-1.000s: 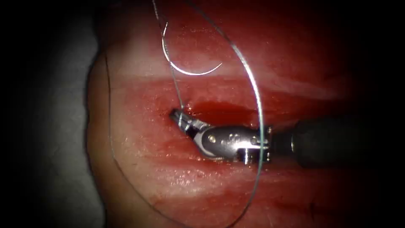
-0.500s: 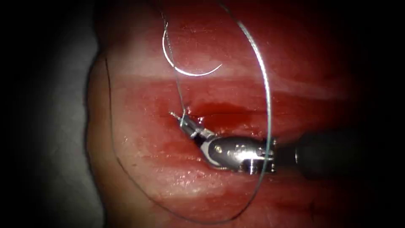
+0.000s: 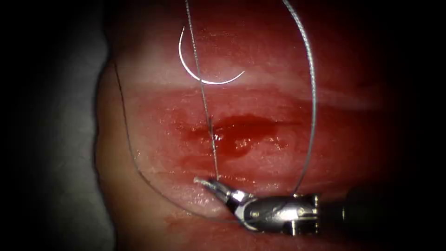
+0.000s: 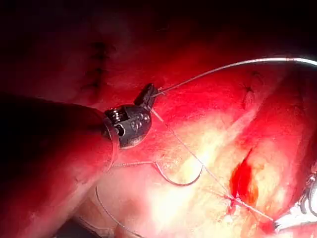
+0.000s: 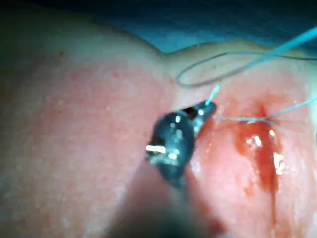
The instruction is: Wound Closure
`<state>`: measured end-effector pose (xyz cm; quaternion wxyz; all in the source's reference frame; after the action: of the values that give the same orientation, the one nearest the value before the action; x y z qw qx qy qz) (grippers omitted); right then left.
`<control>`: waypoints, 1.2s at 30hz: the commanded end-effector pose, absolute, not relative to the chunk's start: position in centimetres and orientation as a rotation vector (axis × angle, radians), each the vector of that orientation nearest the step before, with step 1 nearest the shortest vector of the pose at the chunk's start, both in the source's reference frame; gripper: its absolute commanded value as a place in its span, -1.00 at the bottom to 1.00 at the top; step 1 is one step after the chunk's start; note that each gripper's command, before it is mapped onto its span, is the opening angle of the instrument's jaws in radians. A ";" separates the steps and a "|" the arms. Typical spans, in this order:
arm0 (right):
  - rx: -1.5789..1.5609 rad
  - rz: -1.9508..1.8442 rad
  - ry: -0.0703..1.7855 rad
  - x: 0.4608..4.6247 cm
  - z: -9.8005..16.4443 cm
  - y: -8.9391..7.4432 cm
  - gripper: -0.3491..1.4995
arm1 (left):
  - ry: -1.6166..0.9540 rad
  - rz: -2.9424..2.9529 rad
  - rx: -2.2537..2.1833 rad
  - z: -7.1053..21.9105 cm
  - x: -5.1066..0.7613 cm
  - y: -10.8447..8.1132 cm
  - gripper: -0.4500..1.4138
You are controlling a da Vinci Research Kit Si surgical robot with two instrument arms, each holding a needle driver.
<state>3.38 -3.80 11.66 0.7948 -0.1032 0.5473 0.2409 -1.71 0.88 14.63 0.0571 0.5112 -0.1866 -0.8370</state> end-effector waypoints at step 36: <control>-0.136 0.453 1.178 3.41 12.0 -4.0 -0.56 | -0.544 -2.443 1.682 14.6 -1.78 0.6 -1.00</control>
<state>3.37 -3.92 11.96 0.8051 -0.0624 0.5515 0.2091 -1.74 0.53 14.50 0.0574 0.5651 -0.1782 -0.8035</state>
